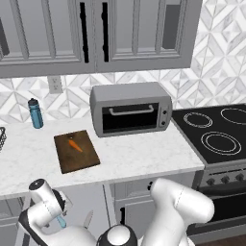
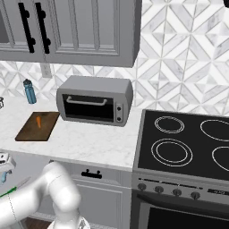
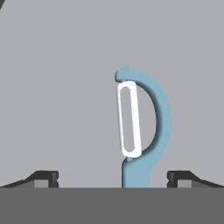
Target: Place the appropriate cutting tool for cutting the carrot skin on the cutting board.
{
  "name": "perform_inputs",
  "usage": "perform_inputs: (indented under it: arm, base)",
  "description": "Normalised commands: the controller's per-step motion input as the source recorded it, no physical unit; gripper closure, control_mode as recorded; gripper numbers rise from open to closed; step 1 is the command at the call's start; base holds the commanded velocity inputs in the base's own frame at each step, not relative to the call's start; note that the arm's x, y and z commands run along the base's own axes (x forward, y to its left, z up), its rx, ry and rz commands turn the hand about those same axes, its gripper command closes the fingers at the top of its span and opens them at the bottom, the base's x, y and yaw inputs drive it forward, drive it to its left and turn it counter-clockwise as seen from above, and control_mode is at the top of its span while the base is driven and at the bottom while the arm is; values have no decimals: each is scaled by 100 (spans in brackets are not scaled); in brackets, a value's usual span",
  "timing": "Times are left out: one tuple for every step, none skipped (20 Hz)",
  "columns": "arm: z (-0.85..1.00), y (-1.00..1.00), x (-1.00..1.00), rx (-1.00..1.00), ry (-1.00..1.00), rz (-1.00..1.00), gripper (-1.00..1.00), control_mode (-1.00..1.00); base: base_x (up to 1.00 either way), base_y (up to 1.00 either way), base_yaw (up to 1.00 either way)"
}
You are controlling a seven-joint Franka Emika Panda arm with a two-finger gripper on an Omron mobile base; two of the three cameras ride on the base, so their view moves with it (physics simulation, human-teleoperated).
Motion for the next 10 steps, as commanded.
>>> perform_inputs:
  arm:
    - [-23, 0, 0, 0, 0, -2, -100, -100]
    - [-16, 0, -1, 0, 0, -3, -100, -100]
    - [-17, 0, -4, 0, 0, -3, -100, -100]
    - [-13, 0, -5, 0, 0, -3, -100, -100]
    - [-11, 0, -4, 0, 0, -3, -100, -100]
    - [-13, 0, 0, 0, 0, -3, -100, -100]
    - [-11, 0, 0, 0, 0, -4, -100, -100]
    - [-14, 0, -2, 0, 0, -5, -100, -100]
    - [-11, 0, -11, 0, 0, -6, -100, -100]
    - [-14, 0, -19, 0, 0, -6, -100, -100]
  base:
    - [0, 0, 0]
    - [0, 0, 0]
    - [0, 0, 0]
    - [0, 0, 0]
    - [0, 0, 0]
    - [0, 0, 0]
    - [0, 0, 0]
    - [0, 0, 0]
    - [0, 0, 0]
    - [0, 0, 0]
